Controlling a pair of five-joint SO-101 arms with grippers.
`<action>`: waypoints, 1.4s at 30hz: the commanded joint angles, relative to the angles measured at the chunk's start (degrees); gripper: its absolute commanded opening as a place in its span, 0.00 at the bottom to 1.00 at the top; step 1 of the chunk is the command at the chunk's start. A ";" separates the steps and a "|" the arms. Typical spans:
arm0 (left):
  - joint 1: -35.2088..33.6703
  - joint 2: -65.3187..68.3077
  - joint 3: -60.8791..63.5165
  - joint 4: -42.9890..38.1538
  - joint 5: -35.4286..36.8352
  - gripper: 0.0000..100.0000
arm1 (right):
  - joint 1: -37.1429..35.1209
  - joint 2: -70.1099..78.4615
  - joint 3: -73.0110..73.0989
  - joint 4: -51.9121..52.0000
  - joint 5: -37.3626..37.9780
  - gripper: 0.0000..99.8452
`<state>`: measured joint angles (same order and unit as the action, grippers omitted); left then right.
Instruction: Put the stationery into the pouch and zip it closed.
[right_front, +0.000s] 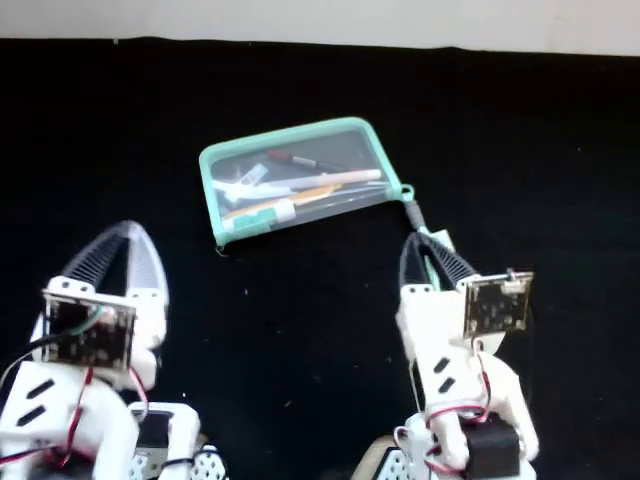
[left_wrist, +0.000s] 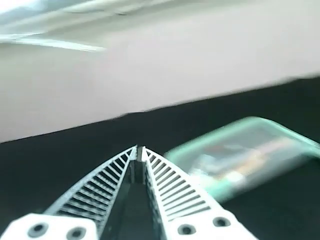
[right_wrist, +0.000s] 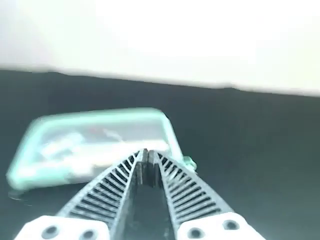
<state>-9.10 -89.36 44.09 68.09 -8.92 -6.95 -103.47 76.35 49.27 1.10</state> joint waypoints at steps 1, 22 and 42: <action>-8.31 -2.68 11.03 -8.26 -0.44 0.01 | 2.77 -0.13 4.88 -2.07 0.97 0.01; -9.01 -13.85 53.05 -1.67 -0.26 0.01 | 2.86 -0.13 27.21 21.32 0.97 0.01; -9.89 -14.11 53.05 8.70 -0.18 0.01 | 2.86 -0.13 27.21 21.14 1.05 0.01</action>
<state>-18.42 -103.60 96.31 76.35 -8.92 -4.66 -103.21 95.69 70.11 1.71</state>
